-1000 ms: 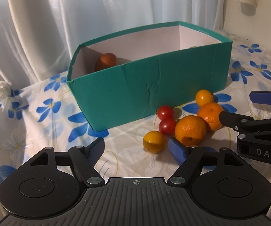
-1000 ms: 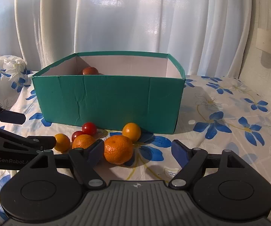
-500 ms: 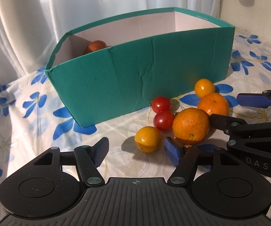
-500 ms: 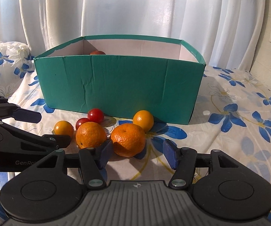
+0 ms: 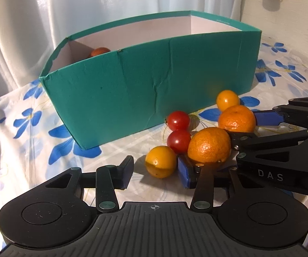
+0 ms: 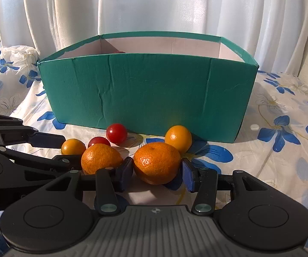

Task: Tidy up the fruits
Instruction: 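Grasp the small yellow-orange citrus with the left tool while the right tool grasps a mandarin, then lift both fruits with both tools and carry them over the teal box, then open the left tool to drop the citrus while the right tool drops the mandarin into the box, then move both tools back toward the remaining fruit beside the box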

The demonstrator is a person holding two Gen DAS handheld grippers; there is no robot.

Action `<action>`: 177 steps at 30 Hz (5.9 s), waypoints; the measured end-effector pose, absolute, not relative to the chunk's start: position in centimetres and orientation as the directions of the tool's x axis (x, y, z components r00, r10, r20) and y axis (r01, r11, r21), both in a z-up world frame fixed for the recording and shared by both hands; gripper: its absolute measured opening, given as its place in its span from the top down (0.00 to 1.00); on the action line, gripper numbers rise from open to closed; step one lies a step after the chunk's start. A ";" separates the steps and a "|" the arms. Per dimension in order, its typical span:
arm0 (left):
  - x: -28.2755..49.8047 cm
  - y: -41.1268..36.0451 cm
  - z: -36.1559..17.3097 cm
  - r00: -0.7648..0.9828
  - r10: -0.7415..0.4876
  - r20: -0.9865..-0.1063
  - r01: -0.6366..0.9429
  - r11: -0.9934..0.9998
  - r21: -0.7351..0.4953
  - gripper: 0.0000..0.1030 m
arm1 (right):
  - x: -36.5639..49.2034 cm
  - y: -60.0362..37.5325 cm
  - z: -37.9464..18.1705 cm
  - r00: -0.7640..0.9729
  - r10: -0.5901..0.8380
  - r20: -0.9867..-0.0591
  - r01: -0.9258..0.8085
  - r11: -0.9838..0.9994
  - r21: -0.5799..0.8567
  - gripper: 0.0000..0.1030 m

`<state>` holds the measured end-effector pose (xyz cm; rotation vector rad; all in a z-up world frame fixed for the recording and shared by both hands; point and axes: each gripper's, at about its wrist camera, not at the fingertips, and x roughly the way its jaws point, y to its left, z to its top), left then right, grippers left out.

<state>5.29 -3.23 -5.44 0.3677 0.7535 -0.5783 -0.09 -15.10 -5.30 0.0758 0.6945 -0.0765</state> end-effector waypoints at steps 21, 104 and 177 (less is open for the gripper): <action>3.9 -1.8 -2.3 0.584 -0.372 -0.722 0.602 0.795 0.077 0.67 | -2.1 -15.3 -3.3 0.789 -0.112 -0.604 0.157 0.987 0.023 0.56; 17.9 -4.0 4.6 0.602 -0.059 -0.796 0.290 0.945 0.150 0.66 | 8.0 -19.0 5.1 0.781 -0.137 -0.609 0.208 0.977 0.047 0.56; 5.0 -1.0 4.0 0.709 -0.319 -0.629 0.469 0.879 0.083 0.19 | -5.0 -18.3 4.5 0.861 -0.306 -0.407 0.365 0.928 0.075 0.23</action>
